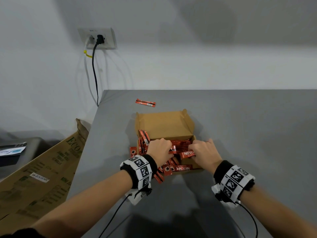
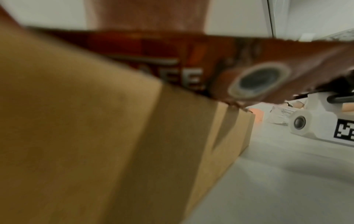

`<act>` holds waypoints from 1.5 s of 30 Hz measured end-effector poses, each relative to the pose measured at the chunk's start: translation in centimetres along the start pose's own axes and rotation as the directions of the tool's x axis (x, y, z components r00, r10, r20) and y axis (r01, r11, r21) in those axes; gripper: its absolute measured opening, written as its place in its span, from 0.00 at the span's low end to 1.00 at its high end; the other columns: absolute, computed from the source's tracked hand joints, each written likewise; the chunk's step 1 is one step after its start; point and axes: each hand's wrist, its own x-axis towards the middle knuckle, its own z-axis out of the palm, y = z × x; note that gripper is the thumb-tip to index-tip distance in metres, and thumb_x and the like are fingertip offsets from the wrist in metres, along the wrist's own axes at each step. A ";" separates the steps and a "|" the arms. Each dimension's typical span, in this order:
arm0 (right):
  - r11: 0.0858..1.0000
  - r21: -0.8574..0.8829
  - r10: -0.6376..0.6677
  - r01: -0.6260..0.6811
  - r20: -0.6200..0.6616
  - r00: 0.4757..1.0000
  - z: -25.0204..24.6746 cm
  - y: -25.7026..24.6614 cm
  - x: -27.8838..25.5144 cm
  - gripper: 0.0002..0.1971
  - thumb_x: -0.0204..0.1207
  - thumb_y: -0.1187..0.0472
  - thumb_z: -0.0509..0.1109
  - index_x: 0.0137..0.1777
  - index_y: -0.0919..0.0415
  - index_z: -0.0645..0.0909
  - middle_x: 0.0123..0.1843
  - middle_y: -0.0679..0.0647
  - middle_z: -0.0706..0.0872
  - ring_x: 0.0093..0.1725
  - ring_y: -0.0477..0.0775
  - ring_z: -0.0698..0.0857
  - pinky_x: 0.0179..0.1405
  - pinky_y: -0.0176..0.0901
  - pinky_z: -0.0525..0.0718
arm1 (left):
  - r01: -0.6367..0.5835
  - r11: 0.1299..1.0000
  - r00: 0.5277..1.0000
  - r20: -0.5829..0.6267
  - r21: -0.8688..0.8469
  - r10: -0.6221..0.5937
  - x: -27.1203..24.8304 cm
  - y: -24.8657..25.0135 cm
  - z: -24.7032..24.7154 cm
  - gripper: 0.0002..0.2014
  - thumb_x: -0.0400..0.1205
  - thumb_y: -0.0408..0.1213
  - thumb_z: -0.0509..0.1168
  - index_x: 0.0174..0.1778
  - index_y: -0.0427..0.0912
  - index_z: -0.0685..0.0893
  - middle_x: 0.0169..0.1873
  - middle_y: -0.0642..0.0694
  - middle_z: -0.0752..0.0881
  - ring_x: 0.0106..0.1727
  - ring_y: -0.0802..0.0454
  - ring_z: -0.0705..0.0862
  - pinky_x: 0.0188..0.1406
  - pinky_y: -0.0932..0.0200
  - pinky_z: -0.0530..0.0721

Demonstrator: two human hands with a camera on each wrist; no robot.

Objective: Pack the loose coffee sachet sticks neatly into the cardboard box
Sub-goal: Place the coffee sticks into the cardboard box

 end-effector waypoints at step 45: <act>0.986 0.129 -0.107 0.107 -0.003 0.994 0.0 -0.4 1.1 0.09 0.79 0.66 0.60 0.52 0.57 0.81 0.53 0.50 0.87 0.57 0.54 0.82 0.58 0.47 0.68 | -0.089 0.982 0.995 -0.061 -0.167 0.080 -0.4 -0.4 -0.4 0.08 0.81 0.39 0.60 0.43 0.40 0.82 0.42 0.43 0.87 0.45 0.41 0.85 0.43 0.50 0.83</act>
